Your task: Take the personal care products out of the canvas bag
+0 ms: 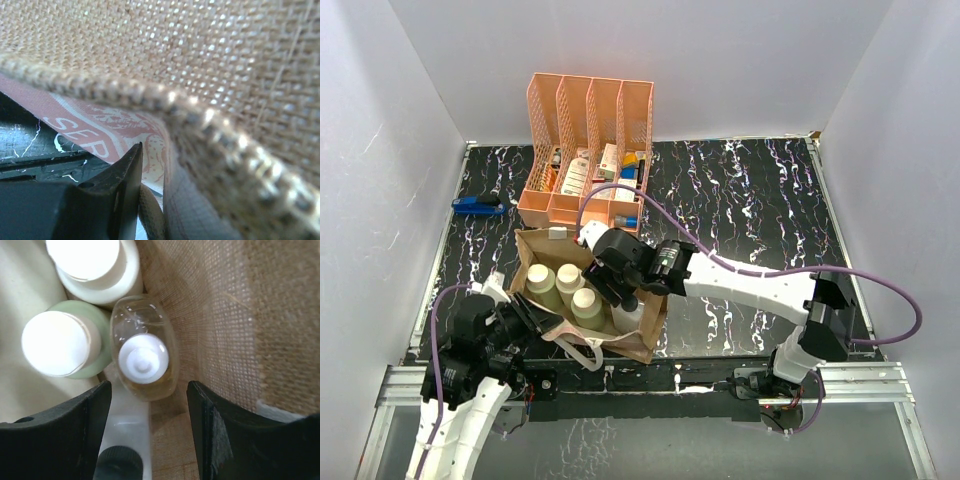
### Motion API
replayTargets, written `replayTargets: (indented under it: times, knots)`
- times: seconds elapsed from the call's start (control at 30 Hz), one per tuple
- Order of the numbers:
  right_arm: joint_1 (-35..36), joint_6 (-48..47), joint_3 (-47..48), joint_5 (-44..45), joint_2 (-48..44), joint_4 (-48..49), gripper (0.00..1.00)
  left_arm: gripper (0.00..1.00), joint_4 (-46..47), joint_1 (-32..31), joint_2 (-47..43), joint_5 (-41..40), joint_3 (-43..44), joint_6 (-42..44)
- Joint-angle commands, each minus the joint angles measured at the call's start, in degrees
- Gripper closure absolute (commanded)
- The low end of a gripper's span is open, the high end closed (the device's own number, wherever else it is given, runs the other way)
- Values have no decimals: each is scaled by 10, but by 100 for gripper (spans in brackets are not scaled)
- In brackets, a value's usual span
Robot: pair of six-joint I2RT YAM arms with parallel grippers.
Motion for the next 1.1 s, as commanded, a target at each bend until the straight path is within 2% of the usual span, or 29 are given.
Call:
replayTargets:
  times: [0.0,0.23,0.4,0.5,0.73,0.83,1.0,1.07]
  knots:
    - [-23,-46,19,2,8,38,35,100,-23,2,21,-6,11,24]
    - [-28,-80,7,-72,47,86,34,100,-13,2,41,-8,26,45]
    - [-28,-92,13,-77,81,94,33,100,-1,2,53,-4,35,58]
    - [-28,-96,16,-75,102,94,36,100,4,2,56,-2,37,63]
    - [-28,-93,30,-92,91,109,62,100,34,2,72,13,27,69]
    - [-28,-85,42,-85,65,117,79,100,47,2,78,15,26,74]
    - [-28,-62,86,-72,40,116,92,100,57,2,98,5,33,89]
    - [-28,-46,103,-61,27,117,92,100,61,2,104,1,34,92]
